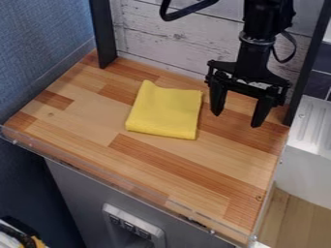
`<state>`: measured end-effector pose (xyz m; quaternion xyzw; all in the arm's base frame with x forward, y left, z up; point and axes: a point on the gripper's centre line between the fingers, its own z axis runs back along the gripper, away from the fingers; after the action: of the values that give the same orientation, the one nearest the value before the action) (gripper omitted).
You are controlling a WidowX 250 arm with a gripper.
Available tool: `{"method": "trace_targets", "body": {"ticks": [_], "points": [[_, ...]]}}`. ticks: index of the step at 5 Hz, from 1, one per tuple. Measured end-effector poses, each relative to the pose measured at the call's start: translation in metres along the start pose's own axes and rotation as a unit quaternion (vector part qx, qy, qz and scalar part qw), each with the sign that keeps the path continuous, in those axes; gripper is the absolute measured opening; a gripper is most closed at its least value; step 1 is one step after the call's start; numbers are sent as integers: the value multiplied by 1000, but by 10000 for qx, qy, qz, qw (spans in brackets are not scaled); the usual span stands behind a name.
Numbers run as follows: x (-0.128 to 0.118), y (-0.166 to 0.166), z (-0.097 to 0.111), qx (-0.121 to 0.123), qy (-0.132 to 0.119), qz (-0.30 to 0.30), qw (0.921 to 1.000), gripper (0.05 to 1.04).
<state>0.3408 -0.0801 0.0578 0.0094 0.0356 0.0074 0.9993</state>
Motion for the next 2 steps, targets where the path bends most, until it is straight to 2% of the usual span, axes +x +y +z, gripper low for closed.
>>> {"method": "trace_targets", "body": {"ticks": [2], "points": [[-2,22,-16,-25,-32,830,9965,996]]}}
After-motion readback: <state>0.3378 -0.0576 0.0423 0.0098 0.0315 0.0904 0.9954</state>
